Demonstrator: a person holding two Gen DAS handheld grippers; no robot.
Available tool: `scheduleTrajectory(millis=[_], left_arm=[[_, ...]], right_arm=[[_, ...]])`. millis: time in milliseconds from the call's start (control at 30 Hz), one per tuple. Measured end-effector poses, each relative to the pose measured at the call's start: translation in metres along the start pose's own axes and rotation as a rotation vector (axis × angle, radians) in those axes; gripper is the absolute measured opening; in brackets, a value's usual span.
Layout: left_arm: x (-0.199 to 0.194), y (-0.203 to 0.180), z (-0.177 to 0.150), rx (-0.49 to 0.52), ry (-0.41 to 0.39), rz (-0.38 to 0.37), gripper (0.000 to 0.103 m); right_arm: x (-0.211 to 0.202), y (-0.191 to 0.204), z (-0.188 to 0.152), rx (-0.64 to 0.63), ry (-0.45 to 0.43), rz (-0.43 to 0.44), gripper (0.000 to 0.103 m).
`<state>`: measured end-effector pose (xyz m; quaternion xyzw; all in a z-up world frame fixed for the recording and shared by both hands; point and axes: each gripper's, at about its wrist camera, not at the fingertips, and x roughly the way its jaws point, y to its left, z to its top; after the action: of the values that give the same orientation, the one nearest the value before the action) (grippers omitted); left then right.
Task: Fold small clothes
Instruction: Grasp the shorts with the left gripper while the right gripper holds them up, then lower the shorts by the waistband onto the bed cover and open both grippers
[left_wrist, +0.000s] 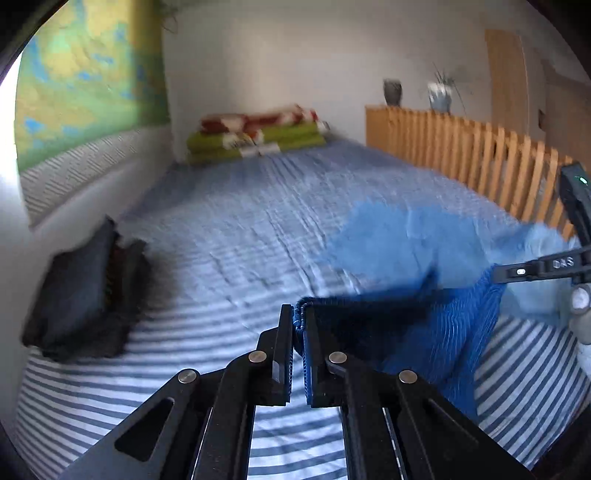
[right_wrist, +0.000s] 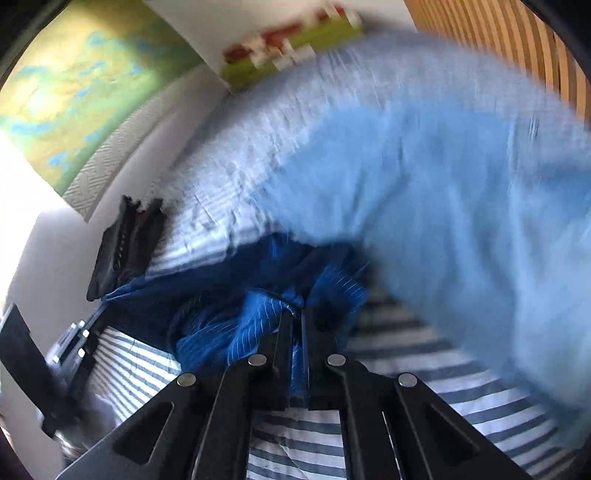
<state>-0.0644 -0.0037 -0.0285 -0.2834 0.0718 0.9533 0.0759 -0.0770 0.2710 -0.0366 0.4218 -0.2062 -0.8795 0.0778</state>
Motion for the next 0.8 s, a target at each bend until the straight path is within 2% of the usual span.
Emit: scheduleTrajectory(millis=[67, 200, 300, 367, 433, 467, 500, 567, 600, 667, 700, 733, 800], left_arm=[[-0.025, 0.010, 0.012, -0.004, -0.052, 0.031, 0.004], [-0.093, 0.029, 0.030, -0.001, -0.207, 0.133, 0.004], [-0.111, 0.045, 0.034, -0.030, -0.220, 0.150, 0.004], [-0.101, 0.057, 0.031, -0.060, -0.177, 0.174, 0.004], [-0.074, 0.073, 0.023, -0.109, -0.086, 0.173, 0.004], [-0.052, 0.079, 0.016, -0.109, -0.023, 0.185, 0.004], [-0.025, 0.084, 0.008, -0.085, 0.041, 0.229, 0.004], [0.025, 0.091, -0.012, -0.067, 0.192, 0.315, 0.006], [0.054, 0.103, -0.026, -0.101, 0.295, 0.332, 0.008], [0.078, 0.117, -0.042, -0.182, 0.392, 0.303, 0.011], [0.080, 0.124, -0.046, -0.220, 0.408, 0.273, 0.019], [0.077, 0.125, -0.045, -0.225, 0.395, 0.249, 0.025], [0.059, 0.122, -0.045, -0.178, 0.346, 0.245, 0.054]], right_arm=[[-0.035, 0.012, 0.001, -0.047, -0.082, -0.003, 0.004], [-0.093, 0.030, 0.001, -0.102, -0.218, 0.013, 0.004], [-0.110, 0.032, -0.006, -0.116, -0.285, -0.035, 0.004], [-0.099, 0.026, -0.008, -0.102, -0.263, -0.070, 0.004], [-0.077, 0.019, -0.006, -0.075, -0.220, -0.069, 0.004], [-0.065, 0.016, -0.006, -0.078, -0.201, -0.088, 0.004], [-0.046, 0.013, -0.007, -0.098, -0.177, -0.143, 0.004], [-0.004, 0.005, -0.009, -0.137, -0.071, -0.217, 0.006], [0.019, -0.001, -0.011, -0.127, 0.005, -0.228, 0.007], [0.041, -0.014, -0.013, -0.048, 0.079, -0.232, 0.008], [0.045, -0.018, -0.014, -0.030, 0.100, -0.208, 0.008], [0.045, -0.019, -0.015, -0.030, 0.108, -0.198, 0.015], [0.038, -0.018, -0.020, -0.065, 0.107, -0.198, 0.025]])
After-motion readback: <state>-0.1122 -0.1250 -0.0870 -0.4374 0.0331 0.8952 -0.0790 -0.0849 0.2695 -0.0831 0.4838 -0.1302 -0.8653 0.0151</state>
